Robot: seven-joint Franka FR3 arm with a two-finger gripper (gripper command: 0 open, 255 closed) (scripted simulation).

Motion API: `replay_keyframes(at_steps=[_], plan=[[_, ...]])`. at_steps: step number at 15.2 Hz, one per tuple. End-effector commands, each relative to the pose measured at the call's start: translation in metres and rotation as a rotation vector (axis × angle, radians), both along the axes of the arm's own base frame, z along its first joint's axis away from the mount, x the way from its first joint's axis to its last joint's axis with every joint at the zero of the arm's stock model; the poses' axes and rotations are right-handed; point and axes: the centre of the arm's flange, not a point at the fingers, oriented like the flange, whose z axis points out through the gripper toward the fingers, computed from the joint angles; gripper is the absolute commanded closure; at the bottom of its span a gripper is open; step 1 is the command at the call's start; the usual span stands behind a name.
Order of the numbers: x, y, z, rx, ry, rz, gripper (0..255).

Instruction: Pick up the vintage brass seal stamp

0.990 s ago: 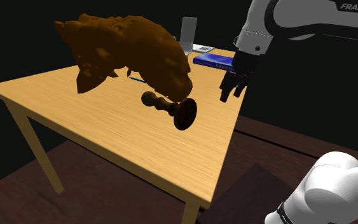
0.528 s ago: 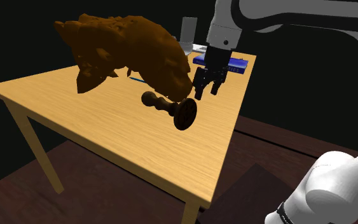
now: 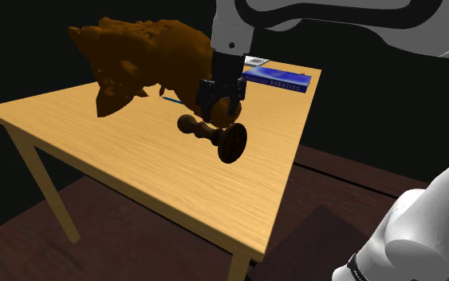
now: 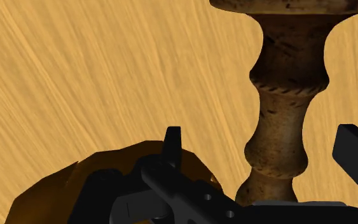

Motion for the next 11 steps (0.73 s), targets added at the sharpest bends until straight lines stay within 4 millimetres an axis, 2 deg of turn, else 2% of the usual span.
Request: replay_keyframes(at_steps=[1,2,9,11], plan=[[0.014,0.023,-0.001,0.0,0.009,0.007,0],[0.019,0.032,0.0,0.0,0.012,0.01,0],[0.019,0.032,-0.037,0.0,0.012,0.01,0],[0.019,0.032,-0.04,0.0,0.012,0.01,0]])
